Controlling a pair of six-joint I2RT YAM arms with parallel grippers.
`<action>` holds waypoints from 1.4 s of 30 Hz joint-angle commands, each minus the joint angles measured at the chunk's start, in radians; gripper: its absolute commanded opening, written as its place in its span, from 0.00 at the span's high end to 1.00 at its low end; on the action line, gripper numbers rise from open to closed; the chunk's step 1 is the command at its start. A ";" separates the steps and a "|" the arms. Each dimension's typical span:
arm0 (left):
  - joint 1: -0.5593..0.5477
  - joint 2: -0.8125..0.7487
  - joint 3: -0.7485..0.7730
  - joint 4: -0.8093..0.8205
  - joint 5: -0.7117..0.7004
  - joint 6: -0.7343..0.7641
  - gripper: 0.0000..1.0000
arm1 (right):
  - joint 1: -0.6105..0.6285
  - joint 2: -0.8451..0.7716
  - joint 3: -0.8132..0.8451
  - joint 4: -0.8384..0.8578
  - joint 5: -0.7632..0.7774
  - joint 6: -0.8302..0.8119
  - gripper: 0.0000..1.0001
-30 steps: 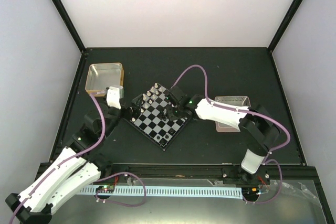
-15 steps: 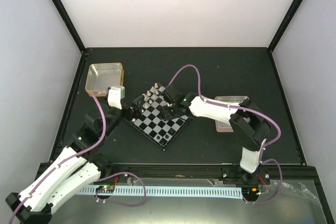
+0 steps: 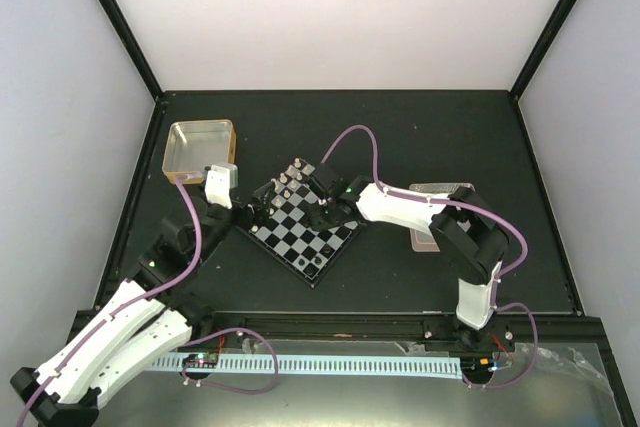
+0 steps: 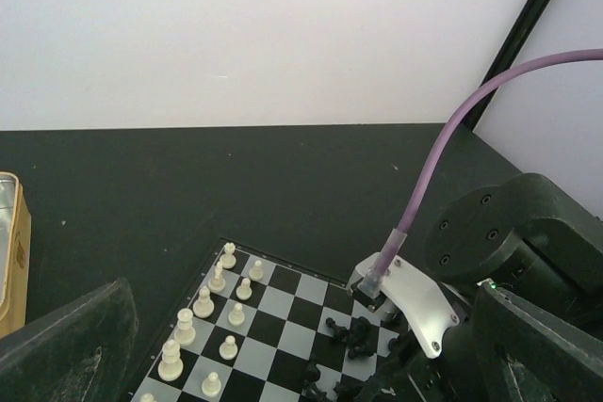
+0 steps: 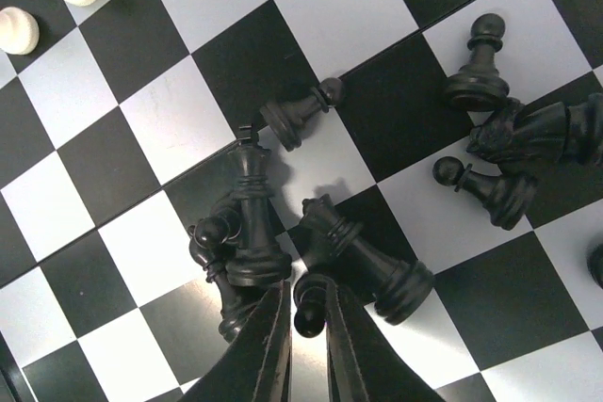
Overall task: Set up the chess pieces on the board
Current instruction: Pick up the chess piece from the chessboard.
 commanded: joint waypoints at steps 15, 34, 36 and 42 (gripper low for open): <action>-0.001 -0.001 0.039 -0.004 0.015 0.009 0.01 | 0.010 0.028 0.028 -0.022 0.014 -0.003 0.82; 0.000 -0.007 0.037 -0.007 0.014 0.007 0.01 | 0.067 -0.079 0.044 -0.096 0.110 -0.001 0.95; 0.000 -0.010 0.037 -0.007 0.012 0.006 0.01 | 0.082 -0.088 0.043 -0.109 0.093 -0.004 0.95; 0.000 -0.024 0.036 -0.009 -0.001 0.003 0.01 | 0.138 -0.082 0.041 -0.139 0.032 -0.023 0.95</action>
